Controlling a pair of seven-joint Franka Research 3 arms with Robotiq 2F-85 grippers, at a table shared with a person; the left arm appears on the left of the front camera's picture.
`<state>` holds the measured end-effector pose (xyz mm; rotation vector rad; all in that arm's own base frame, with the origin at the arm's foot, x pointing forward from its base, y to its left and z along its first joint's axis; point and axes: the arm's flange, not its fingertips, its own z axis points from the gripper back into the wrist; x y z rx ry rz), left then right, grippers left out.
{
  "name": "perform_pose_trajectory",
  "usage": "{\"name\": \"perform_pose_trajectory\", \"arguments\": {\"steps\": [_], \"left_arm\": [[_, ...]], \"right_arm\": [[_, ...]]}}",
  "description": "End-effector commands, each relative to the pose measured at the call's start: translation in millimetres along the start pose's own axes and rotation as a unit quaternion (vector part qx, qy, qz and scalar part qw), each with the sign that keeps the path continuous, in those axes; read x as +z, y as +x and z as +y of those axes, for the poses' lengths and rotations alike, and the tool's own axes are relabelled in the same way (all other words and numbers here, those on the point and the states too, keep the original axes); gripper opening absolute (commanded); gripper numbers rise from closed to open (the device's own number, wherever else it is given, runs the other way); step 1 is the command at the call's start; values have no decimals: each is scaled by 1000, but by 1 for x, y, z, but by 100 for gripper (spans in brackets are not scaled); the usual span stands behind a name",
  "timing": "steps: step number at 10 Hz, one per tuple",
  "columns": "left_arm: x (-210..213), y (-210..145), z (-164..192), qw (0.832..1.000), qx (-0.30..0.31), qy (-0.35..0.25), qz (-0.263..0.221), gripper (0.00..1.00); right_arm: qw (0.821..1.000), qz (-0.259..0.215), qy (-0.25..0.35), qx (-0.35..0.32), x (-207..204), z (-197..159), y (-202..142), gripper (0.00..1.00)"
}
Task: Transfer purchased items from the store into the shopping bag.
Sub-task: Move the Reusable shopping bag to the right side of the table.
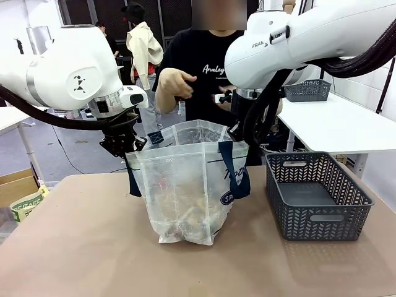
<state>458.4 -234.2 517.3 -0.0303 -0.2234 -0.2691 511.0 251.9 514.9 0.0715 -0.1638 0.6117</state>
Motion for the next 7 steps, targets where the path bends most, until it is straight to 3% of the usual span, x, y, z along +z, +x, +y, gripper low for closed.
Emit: {"name": "perform_pose_trajectory", "arguments": {"steps": [1,7], "left_arm": [[0,-1,2,1000,1,2,0,0],[0,-1,2,1000,1,2,0,0]], "right_arm": [[1000,1,-2,-2,-1,-2,-2,0],[1000,1,-2,-2,-1,-2,-2,0]]}}
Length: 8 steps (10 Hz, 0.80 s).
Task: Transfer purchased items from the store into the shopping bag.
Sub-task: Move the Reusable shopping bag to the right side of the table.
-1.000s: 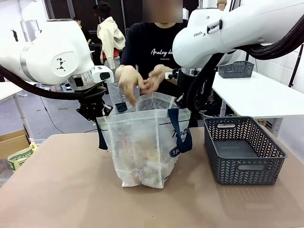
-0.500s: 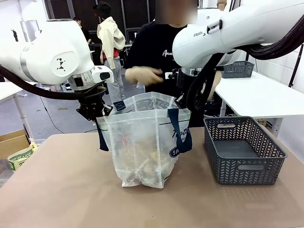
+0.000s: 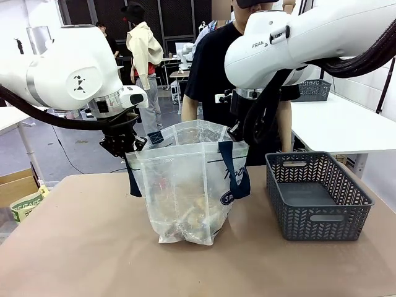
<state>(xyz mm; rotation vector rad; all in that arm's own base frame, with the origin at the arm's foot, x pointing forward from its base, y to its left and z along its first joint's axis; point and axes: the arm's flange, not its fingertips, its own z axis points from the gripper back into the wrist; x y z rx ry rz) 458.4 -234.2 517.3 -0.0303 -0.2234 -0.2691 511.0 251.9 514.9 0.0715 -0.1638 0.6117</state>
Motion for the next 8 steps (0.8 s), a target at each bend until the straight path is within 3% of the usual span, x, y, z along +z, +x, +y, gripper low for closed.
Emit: {"name": "perform_pose_trajectory", "arguments": {"steps": [1,8], "left_arm": [[0,-1,2,1000,1,2,0,0],[0,-1,2,1000,1,2,0,0]], "right_arm": [[1000,1,-2,-2,-1,-2,-2,0],[1000,1,-2,-2,-1,-2,-2,0]]}}
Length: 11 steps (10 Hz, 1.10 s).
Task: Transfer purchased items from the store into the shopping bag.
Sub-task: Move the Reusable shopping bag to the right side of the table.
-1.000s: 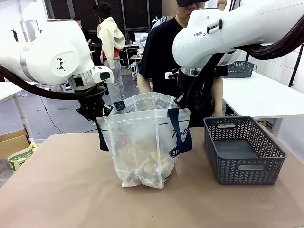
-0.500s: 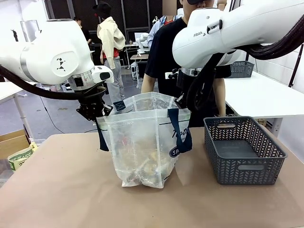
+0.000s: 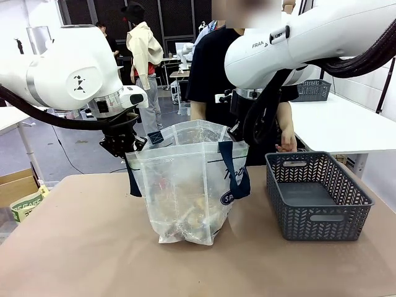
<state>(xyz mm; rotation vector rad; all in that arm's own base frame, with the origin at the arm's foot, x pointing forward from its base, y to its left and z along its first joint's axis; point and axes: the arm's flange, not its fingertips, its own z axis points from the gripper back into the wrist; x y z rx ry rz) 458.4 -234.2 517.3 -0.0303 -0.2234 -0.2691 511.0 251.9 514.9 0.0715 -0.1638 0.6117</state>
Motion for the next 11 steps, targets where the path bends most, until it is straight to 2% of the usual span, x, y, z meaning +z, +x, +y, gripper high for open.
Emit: {"name": "perform_pose_trajectory", "arguments": {"steps": [1,7,8,9,11], "left_arm": [[0,-1,2,1000,1,2,0,0],[0,0,0,1000,0,0,0,0],[3,2,-3,1000,19,-6,-10,0],[7,4,-8,1000,22,-7,-10,0],[11,12,-15,998,55,-17,-9,0]], "right_arm": [[1000,1,-2,-2,-1,-2,-2,0],[1000,0,0,0,0,0,0,0],[1000,-9,0,-7,1,3,0,0],[998,2,11,-61,4,6,4,0],[994,6,35,-102,10,9,8,0]]}}
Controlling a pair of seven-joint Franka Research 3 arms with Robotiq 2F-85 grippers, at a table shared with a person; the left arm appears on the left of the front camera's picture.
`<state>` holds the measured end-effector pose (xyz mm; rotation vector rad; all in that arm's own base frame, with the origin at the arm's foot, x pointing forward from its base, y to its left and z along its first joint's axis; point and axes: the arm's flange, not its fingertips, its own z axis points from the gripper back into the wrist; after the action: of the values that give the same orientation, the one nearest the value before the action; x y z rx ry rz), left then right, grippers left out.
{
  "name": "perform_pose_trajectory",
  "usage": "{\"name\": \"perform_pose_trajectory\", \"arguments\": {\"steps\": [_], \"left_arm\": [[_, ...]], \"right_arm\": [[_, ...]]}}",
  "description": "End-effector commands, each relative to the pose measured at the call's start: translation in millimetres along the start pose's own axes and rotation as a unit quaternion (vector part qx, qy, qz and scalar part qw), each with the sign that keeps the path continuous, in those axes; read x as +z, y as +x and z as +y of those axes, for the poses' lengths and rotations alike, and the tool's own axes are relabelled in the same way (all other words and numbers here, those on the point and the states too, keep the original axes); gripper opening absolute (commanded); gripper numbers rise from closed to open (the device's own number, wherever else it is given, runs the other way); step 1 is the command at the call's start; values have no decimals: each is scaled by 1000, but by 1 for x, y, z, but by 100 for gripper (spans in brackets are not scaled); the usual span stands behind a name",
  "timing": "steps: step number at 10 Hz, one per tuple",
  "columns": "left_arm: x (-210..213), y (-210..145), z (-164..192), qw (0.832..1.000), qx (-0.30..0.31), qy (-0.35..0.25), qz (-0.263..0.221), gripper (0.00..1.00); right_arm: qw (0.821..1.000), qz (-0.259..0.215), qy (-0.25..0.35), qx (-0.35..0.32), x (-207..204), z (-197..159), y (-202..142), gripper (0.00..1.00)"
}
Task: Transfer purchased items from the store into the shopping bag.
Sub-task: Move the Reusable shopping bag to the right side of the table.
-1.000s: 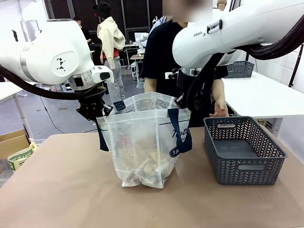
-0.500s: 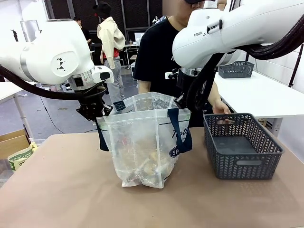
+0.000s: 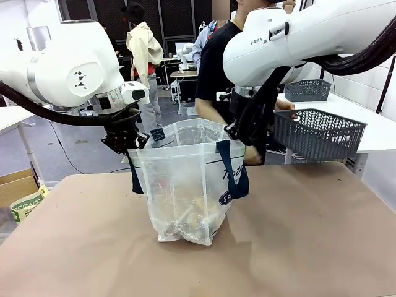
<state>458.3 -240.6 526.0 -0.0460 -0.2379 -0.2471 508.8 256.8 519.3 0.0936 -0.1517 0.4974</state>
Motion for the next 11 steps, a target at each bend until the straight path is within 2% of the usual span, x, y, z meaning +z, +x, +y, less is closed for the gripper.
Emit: {"name": "perform_pose_trajectory", "arguments": {"steps": [1,4,11], "left_arm": [[6,21,-18,995,102,-17,11,0],[3,28,-25,995,95,-29,10,0],[3,45,-52,991,100,-84,-11,0]], "right_arm": [[994,22,50,-94,12,10,17,0],[994,15,46,-98,16,11,27,0],[993,-21,58,-96,14,48,72,0]]}}
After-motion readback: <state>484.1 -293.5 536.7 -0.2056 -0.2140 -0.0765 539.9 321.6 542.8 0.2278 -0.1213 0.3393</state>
